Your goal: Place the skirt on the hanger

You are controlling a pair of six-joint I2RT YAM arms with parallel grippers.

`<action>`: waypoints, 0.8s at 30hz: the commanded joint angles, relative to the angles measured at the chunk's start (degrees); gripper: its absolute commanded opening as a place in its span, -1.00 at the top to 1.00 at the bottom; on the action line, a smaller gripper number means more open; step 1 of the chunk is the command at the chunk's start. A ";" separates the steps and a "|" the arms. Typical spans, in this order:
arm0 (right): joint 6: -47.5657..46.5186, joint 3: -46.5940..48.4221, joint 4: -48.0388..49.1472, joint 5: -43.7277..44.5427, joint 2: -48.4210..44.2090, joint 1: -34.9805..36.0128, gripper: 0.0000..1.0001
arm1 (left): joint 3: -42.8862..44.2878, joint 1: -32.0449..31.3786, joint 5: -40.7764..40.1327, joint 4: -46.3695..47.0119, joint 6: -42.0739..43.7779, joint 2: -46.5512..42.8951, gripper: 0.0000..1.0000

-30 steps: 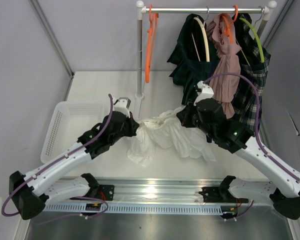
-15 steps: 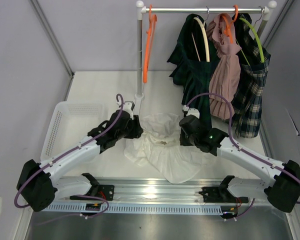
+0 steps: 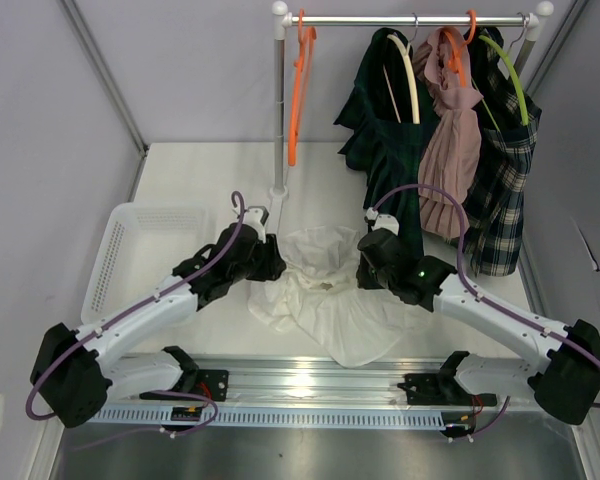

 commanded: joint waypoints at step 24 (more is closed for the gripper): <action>-1.92 5.91 5.20 -2.82 6.69 -1.56 1.00 | 9.80 7.86 -1.96 -4.26 5.78 6.35 0.99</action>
